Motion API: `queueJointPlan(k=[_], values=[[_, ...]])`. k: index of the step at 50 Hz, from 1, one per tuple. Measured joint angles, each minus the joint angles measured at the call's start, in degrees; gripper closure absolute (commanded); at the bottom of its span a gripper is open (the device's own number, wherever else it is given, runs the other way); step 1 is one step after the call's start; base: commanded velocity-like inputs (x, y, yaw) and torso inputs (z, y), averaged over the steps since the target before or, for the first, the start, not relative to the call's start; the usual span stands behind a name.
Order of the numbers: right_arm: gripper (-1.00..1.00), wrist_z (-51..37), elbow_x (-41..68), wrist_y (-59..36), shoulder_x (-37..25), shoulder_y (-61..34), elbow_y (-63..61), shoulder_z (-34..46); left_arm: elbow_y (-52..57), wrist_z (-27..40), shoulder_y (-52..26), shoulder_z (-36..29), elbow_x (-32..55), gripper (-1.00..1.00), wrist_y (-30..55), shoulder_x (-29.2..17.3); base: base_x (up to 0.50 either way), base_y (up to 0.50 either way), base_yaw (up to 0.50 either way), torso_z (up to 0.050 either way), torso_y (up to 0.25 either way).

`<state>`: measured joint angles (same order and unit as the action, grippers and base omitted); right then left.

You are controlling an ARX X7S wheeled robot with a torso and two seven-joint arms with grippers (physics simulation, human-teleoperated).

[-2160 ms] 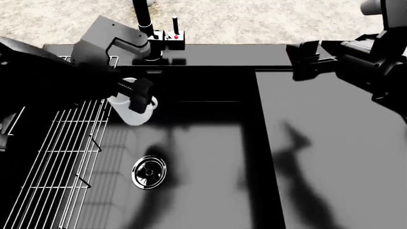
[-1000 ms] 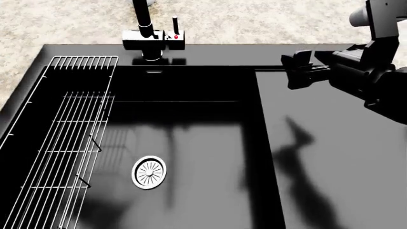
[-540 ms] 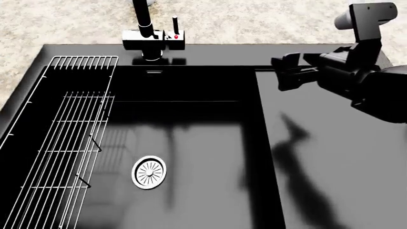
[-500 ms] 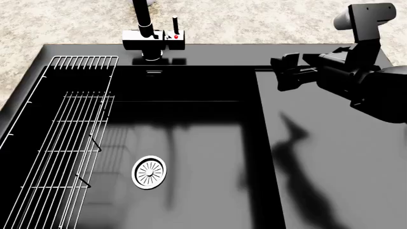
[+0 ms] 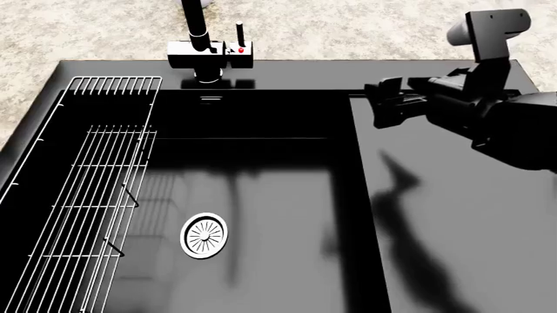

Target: Pick the cup and bowl from the sink and place them on the counter for drying.

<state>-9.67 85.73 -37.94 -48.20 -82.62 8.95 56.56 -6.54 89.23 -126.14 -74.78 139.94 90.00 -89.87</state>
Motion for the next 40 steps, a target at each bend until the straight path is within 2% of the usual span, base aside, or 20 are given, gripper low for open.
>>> queueJointPlan(k=[5, 6, 40], values=[[-1.0, -0.1, 0.0, 0.1, 0.0, 0.3, -0.1, 0.0, -0.5, -0.1, 0.6, 0.5, -0.1, 1.0, 0.0, -0.1, 0.0, 0.0, 0.0, 0.0, 0.0], [-1.0, -0.1, 0.1, 0.1, 0.0, 0.4, -0.1, 0.0, -0.6, -0.1, 0.7, 0.6, 0.0, -1.0, 0.0, -0.1, 0.0, 0.0, 0.0, 0.0, 0.0], [-1.0, 0.2, -0.1, 0.2, 0.6, 0.6, 0.4, -0.1, 3.3, 0.4, -0.5, 6.7, 2.2, -1.0, 0.0, -0.1, 0.0, 0.0, 0.0, 0.0, 0.0]])
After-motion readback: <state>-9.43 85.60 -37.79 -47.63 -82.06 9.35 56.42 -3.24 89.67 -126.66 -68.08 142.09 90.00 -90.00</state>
